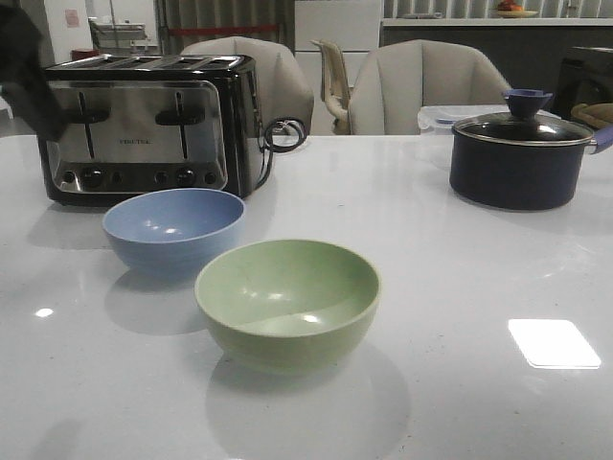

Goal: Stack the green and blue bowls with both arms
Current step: 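Lower the left gripper onto the rim of the light blue bowl and grasp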

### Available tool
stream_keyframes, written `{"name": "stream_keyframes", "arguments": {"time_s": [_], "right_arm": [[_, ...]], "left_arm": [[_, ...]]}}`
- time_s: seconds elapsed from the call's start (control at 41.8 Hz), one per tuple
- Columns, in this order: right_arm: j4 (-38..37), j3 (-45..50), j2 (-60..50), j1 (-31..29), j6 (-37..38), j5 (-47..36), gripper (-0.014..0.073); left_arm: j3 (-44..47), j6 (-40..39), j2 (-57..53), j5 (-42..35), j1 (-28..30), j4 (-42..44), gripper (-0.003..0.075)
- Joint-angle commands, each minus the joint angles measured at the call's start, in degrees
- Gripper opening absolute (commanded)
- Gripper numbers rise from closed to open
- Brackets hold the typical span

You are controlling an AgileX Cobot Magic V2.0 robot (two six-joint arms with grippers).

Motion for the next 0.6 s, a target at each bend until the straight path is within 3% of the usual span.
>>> {"name": "stream_keyframes", "arguments": {"time_s": [0.0, 0.431, 0.574], "right_arm": [[0.3, -1.5, -0.4, -0.2, -0.2, -3.3, 0.0465], [0.3, -1.5, -0.4, -0.2, -0.2, -3.3, 0.0465], [0.3, -1.5, -0.4, -0.2, -0.2, -3.3, 0.0465]], "left_arm": [[-6.5, -0.3, 5.8, -2.6, -0.5, -0.7, 0.0637], [-22.6, -0.3, 29.4, -2.5, -0.5, -5.4, 0.0632], [-23.4, -0.3, 31.2, -1.9, -0.5, -5.4, 0.0524]]}}
